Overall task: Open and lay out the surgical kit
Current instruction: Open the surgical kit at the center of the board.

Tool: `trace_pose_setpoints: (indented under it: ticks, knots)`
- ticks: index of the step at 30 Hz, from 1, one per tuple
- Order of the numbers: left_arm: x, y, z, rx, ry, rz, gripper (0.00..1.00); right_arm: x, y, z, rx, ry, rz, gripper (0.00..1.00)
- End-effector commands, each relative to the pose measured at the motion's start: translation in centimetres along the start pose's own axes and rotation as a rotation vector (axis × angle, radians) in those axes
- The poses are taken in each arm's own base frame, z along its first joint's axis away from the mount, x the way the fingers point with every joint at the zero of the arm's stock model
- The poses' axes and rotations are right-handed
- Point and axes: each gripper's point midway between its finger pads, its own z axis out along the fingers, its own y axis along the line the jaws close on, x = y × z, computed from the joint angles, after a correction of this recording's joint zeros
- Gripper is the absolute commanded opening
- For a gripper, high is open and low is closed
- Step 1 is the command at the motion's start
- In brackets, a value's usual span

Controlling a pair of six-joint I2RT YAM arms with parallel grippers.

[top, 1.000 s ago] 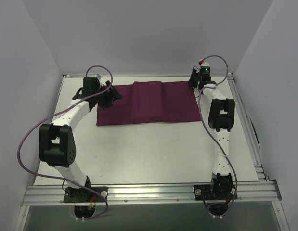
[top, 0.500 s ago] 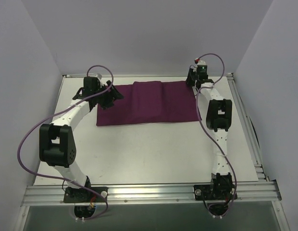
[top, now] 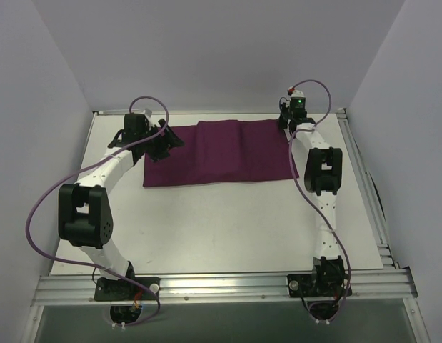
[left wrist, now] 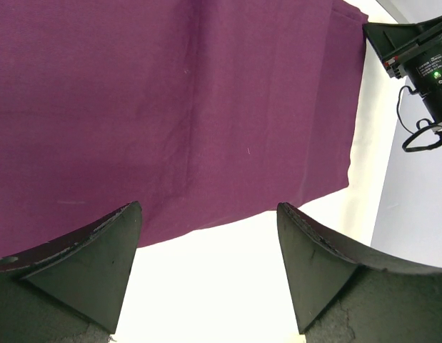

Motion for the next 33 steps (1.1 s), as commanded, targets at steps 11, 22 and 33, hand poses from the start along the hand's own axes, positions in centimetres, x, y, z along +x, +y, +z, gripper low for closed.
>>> trace_pose_setpoints:
  ticks: [11, 22, 33]
  knots:
    - [-0.6, -1.4, -0.1, 0.046, -0.028, 0.024, 0.85, -8.8, 1.6, -5.2, 0.044, -0.168, -0.028, 0.0]
    - [-0.5, -2.1, -0.5, 0.065, -0.022, 0.013, 0.85, -9.9, 5.2, -7.9, -0.012, -0.175, -0.05, 0.0]
    - [-0.3, -2.1, -0.2, 0.068, -0.012, 0.013, 0.85, -6.9, 3.8, -5.6, 0.002, -0.106, -0.031, 0.09]
